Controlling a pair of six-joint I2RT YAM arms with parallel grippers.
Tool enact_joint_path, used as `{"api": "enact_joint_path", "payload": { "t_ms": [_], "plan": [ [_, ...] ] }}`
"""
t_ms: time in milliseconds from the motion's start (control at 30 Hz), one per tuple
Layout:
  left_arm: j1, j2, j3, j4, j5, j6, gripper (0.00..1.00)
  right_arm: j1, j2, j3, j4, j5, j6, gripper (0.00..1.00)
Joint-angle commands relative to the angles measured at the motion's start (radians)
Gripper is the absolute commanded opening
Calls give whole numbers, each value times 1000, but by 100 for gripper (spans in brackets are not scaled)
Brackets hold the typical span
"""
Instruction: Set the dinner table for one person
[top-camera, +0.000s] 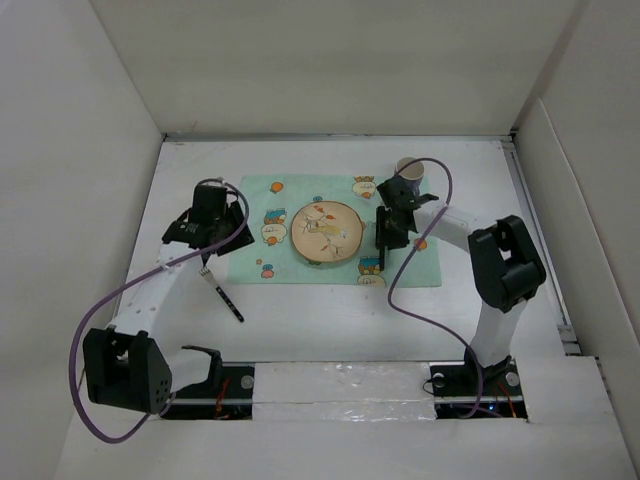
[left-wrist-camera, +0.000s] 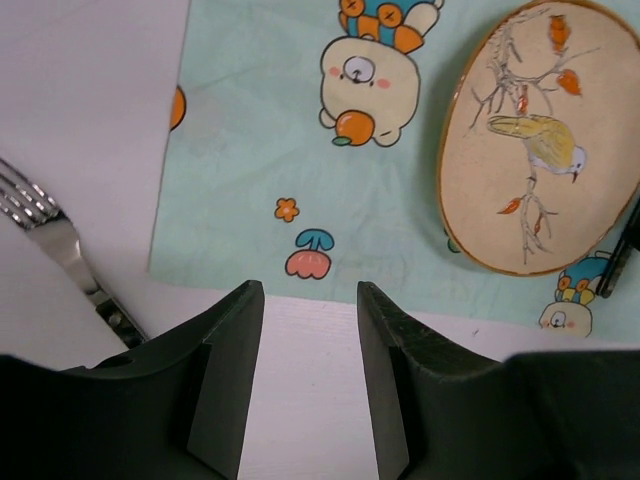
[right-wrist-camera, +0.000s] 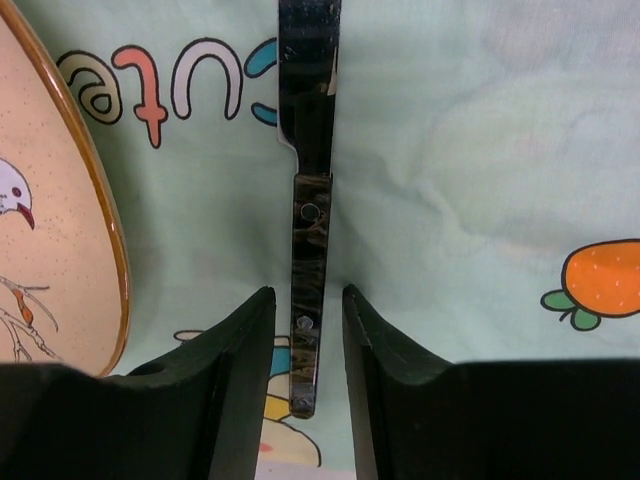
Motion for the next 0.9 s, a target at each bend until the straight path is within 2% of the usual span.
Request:
{"api": "enact_joint_path", "payload": {
  "t_ms": [0, 100, 200, 300, 500, 667, 867],
  "plan": [
    [22, -50, -4, -85, -84, -27, 40, -2, -85, 58, -49, -27, -60, 43],
    [44, -54, 9, -159, -104, -44, 40, -11, -166, 81, -104, -62, -102, 53],
    [53, -12, -7, -294, -139, -113, 40, -11, -306, 43, -111, -105, -127, 54],
    [53, 5, -55, -329, -150, -171, 39, -11, -368, -23, -80, -139, -122, 53],
    [102, 47, -191, -227, -90, -321, 42, -1, -557, -164, -15, -286, -100, 53],
    [102, 163, -213, -194, -125, -377, 42, 59, -618, -198, -11, -302, -97, 53],
    [102, 166, -205, -201, -197, -415, 42, 81, -638, -201, -23, -288, -99, 53]
  ]
}}
